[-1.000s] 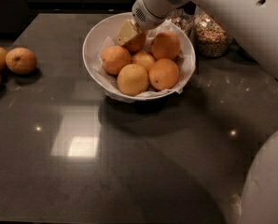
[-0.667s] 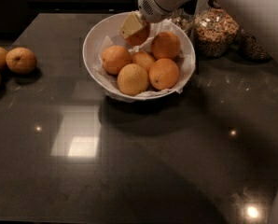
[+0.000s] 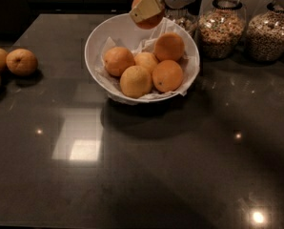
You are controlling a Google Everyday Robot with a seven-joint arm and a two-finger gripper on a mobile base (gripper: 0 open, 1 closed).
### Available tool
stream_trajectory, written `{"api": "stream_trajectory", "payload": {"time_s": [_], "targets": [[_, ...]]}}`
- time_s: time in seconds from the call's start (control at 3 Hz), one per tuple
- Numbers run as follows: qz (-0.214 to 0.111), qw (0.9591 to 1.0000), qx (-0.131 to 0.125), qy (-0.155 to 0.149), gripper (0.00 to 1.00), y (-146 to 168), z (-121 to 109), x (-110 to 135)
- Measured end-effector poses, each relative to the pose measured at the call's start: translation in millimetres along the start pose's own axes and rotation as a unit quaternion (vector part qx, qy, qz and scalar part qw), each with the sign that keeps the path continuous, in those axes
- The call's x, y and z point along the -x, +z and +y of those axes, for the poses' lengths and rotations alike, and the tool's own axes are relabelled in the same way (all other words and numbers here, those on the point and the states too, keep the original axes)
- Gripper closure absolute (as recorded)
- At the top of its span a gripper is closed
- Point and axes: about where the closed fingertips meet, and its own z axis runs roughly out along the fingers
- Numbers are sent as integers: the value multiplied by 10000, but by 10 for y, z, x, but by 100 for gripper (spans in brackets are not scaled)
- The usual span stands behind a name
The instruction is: Pick orange from white bowl
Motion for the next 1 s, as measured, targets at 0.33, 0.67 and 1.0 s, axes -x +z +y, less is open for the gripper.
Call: {"api": "stream_trajectory", "payload": {"time_s": [0.33, 0.67, 1.0], "targets": [[-280, 9985, 430, -166, 100, -157, 47, -133], [-406, 9938, 861, -572, 100, -398, 166, -331], [-361, 9846, 1010, -1379, 100, -621, 281, -468]]}}
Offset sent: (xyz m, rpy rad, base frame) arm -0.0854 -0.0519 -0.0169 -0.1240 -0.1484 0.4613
